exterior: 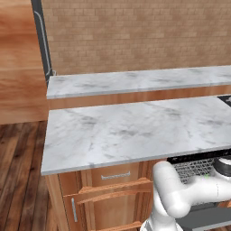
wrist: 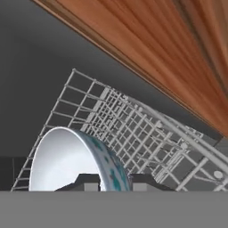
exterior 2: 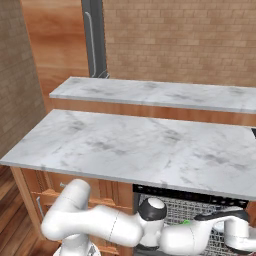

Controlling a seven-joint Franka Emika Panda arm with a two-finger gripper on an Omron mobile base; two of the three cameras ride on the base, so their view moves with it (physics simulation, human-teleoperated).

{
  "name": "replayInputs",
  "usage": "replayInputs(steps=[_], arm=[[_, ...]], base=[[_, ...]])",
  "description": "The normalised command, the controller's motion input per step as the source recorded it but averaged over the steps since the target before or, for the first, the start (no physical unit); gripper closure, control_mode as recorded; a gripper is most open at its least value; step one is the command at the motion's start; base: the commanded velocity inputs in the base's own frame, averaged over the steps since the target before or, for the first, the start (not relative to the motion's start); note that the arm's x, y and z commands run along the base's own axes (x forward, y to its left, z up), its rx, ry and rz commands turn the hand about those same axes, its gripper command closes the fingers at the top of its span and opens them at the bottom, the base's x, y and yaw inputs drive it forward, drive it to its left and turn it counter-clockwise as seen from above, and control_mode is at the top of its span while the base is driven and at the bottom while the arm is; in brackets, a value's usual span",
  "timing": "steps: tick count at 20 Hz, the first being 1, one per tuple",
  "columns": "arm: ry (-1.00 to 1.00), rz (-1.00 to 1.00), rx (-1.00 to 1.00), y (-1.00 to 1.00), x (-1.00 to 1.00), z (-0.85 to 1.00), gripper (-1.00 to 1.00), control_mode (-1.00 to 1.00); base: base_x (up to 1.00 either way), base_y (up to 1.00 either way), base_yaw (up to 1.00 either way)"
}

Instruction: Pick up the cup and bowl from the counter, place them in the dishwasher, and close the dishwasher door.

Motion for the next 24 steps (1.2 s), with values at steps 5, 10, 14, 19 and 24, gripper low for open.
replayInputs(steps=[5,10,14,19,24], arm=[[0.00,-0.02,0.00,0.00,0.00,-0.71,1.00,-1.00],[0.00,0.00,0.00,0.05,-0.06,-0.92,1.00,-1.00],[-0.02,0.00,0.00,0.15,-0.34,-0.86,1.00,-1.00],[-0.11,0.00,0.00,0.25,-0.79,-0.53,1.00,-1.00],[-0.12,0.00,0.00,0.36,-0.66,-0.37,1.00,-1.00]], base=[[0.00,0.00,0.00],[0.00,0.00,0.00],[0.00,0.00,0.00],[0.00,0.00,0.00],[0.00,0.00,0.00]])
